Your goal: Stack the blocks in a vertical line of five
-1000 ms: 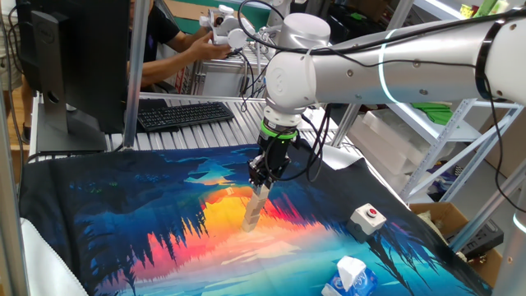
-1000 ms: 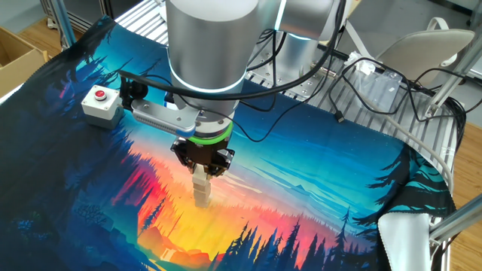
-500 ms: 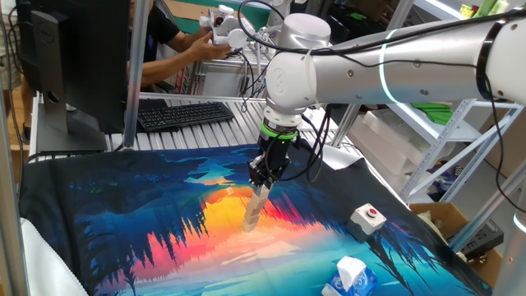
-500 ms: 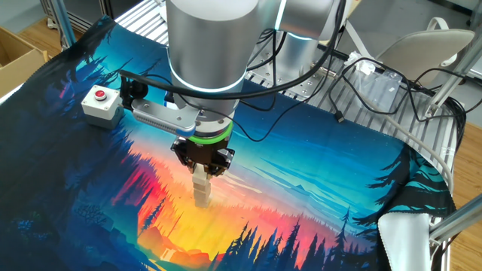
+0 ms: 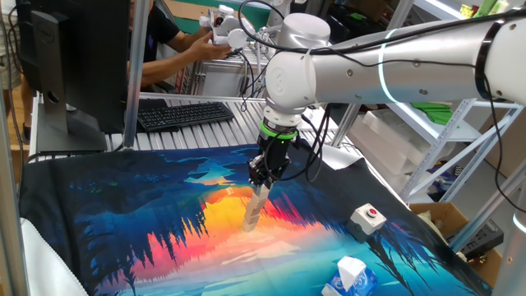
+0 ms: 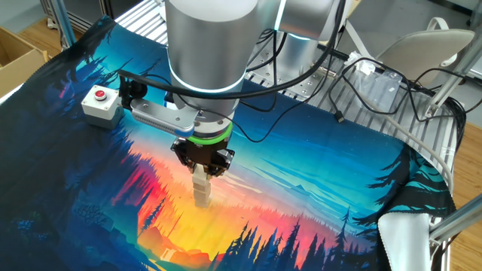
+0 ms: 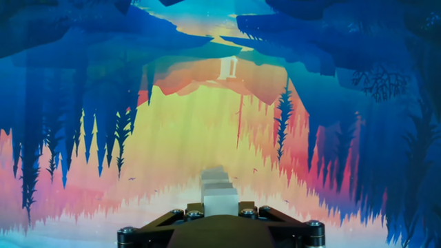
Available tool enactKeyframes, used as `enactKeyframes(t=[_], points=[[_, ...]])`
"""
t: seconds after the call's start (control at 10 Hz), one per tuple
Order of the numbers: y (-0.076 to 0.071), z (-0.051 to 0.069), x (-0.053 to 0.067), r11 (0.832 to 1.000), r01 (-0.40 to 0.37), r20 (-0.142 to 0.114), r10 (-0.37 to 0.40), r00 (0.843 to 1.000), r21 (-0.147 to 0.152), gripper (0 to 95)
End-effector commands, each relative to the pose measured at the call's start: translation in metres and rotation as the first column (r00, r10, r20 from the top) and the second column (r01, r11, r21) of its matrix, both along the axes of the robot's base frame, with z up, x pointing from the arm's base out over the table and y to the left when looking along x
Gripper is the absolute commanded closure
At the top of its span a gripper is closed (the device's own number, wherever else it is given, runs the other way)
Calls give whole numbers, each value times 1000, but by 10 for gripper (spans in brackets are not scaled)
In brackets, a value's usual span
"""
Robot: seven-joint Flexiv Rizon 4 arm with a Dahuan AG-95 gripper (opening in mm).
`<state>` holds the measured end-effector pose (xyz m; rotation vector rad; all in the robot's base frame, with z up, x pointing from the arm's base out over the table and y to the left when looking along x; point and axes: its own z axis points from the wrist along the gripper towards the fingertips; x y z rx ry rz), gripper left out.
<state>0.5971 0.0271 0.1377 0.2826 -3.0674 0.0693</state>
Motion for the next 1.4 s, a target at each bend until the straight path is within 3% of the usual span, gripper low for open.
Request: enactKeyframes(t=[0.1,0.6,0.7,1.4], points=[[0,-1,0,1000,11,2,-11,1000,-1,570],[0,-1,-1,1000,31,5,-31,1000,-3,570],[0,-1,-1,999,32,4,-32,999,-2,380],[-2,6,-4,997,71,6,-71,997,-1,380]])
